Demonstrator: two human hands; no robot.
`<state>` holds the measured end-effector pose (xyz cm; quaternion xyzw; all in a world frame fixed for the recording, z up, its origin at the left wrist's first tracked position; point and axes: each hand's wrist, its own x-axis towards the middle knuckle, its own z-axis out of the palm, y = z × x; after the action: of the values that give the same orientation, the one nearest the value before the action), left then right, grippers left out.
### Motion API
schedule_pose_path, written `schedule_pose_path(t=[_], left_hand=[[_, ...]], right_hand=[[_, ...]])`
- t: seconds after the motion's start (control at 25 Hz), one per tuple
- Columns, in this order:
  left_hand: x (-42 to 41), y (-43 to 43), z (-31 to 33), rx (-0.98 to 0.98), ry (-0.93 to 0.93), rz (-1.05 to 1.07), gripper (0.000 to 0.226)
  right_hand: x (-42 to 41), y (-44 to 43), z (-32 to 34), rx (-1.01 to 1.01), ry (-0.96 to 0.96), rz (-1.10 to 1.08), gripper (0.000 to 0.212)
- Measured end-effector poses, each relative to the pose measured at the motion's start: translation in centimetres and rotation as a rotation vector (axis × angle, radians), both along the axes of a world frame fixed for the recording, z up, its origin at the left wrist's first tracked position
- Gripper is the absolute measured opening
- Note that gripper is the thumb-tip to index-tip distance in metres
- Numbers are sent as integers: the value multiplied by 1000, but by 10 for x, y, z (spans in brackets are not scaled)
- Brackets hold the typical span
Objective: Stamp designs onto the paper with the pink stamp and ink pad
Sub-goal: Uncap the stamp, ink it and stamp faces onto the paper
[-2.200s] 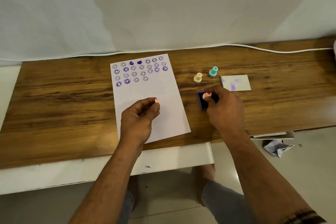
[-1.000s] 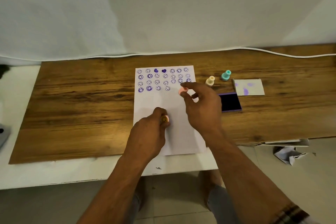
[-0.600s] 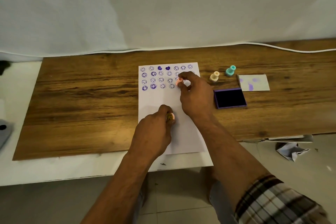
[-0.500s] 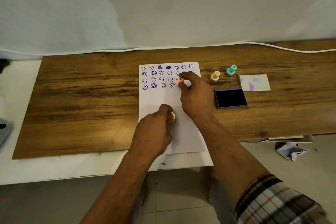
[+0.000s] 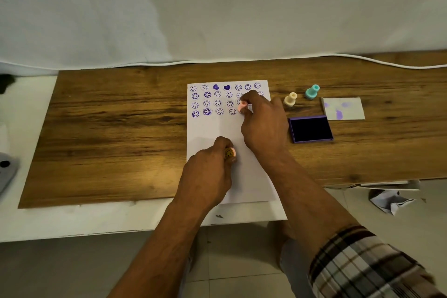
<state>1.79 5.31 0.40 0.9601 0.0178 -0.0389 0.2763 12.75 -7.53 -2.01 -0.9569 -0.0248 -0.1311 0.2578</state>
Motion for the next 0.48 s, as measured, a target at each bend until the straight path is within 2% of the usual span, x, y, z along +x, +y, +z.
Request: schedule_pose_path(t=[0.48], left_hand=[[1,-4,10,2,55,6,33]], right_hand=[[3,0,-1,1,16,15,34]])
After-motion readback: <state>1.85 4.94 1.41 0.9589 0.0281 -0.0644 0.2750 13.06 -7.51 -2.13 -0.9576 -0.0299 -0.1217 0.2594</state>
